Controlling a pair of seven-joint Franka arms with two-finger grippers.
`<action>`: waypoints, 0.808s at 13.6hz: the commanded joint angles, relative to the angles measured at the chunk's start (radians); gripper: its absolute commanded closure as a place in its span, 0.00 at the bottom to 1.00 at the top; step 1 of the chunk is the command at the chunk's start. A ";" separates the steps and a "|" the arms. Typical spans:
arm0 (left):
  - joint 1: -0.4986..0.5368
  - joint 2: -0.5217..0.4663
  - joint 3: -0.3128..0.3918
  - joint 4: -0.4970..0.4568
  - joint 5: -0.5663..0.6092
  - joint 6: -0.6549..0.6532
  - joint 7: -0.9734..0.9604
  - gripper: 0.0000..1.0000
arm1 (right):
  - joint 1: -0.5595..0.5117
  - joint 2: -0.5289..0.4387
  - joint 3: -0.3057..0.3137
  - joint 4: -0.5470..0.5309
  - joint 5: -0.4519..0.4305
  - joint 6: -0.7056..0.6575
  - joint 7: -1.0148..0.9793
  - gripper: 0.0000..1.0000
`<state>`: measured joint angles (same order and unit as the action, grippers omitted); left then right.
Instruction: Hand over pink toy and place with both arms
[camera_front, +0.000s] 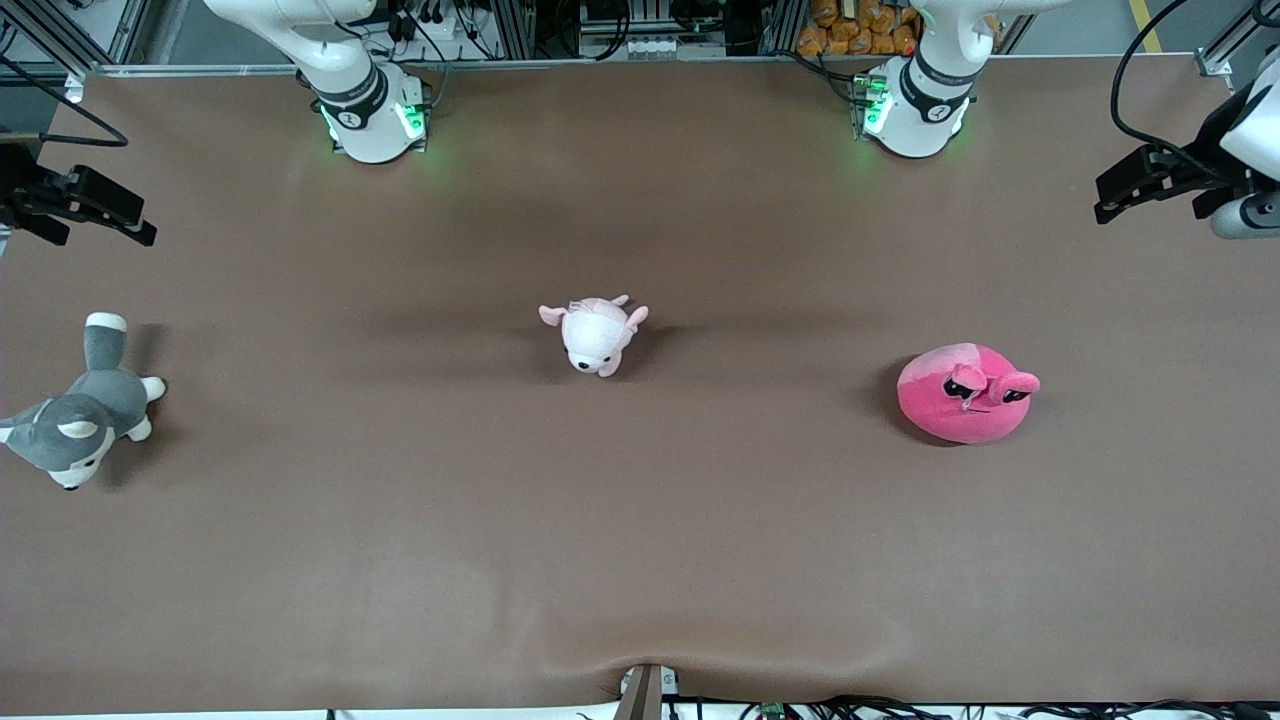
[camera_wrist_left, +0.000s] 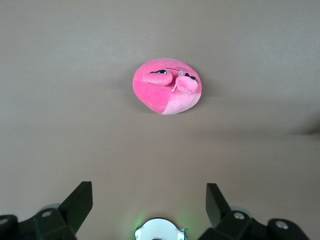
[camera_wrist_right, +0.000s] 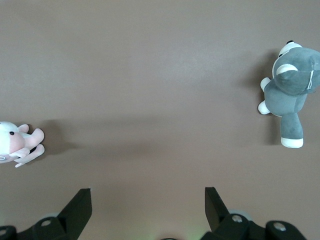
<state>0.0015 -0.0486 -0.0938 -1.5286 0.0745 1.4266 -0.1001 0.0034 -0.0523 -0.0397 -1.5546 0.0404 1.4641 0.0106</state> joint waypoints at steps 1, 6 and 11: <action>0.000 0.003 0.000 0.021 -0.015 -0.021 0.046 0.00 | 0.000 -0.007 -0.008 0.004 0.012 -0.004 -0.008 0.00; -0.005 0.013 0.003 0.028 -0.005 -0.018 0.060 0.00 | 0.000 -0.007 -0.008 0.004 0.012 -0.005 -0.008 0.00; 0.014 0.032 0.005 0.028 -0.009 -0.006 0.060 0.00 | 0.000 -0.007 -0.008 0.004 0.012 -0.005 -0.008 0.00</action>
<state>0.0032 -0.0333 -0.0936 -1.5246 0.0744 1.4279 -0.0583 0.0034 -0.0523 -0.0437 -1.5546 0.0404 1.4641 0.0106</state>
